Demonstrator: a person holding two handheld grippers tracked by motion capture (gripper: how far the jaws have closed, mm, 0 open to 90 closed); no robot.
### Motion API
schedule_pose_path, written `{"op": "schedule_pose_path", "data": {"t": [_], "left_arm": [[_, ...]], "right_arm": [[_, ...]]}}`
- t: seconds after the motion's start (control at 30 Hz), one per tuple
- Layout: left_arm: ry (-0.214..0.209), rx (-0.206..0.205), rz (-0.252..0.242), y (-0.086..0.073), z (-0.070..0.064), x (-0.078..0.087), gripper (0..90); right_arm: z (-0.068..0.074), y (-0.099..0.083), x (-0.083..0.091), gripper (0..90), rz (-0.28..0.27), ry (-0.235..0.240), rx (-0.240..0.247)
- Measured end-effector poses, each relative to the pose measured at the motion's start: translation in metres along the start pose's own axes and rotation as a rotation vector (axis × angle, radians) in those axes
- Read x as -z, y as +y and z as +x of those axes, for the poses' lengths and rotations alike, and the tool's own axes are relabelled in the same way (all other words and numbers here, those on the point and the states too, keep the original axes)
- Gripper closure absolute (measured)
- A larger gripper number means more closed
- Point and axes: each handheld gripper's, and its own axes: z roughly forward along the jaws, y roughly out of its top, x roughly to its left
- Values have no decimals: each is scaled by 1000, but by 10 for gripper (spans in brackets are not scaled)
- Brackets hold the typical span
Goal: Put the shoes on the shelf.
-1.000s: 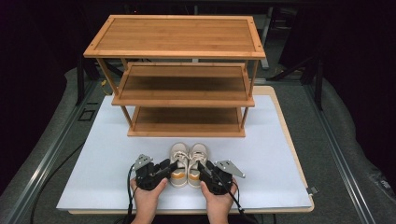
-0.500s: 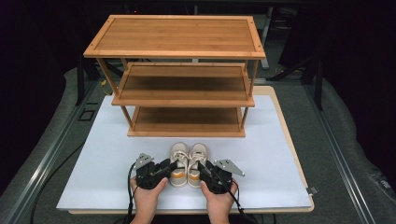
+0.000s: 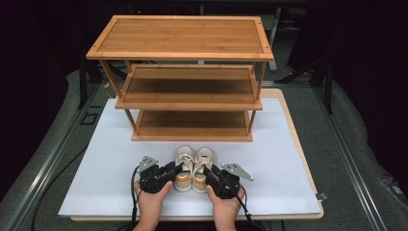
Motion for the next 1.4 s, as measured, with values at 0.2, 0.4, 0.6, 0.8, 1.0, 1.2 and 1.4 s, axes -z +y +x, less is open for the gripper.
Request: {"op": "schedule_pose_path", "data": {"t": [0.2, 0.4, 0.6, 0.8, 1.0, 1.2, 1.4], "left_arm": [[1, -7, -6, 5, -1, 2, 610], [0, -11, -17, 13, -3, 3, 611], [3, -18, -24, 21, -6, 5, 611], [-3, -24, -42, 32, -10, 10, 611], [0, -43, -55, 45, -17, 16, 612], [0, -44, -68, 55, -20, 21, 612], [-6, -42, -73, 67, -24, 25, 612]], "right_arm": [[2, 4, 2, 643, -7, 9, 7], [4, 11, 3, 643, -4, 8, 11], [7, 19, 5, 643, -18, 9, 6], [12, 30, 10, 643, -26, 9, 19], [18, 43, 16, 644, -49, 9, 41], [25, 56, 21, 645, -59, 5, 61], [28, 64, 25, 645, -66, 3, 65]]}}
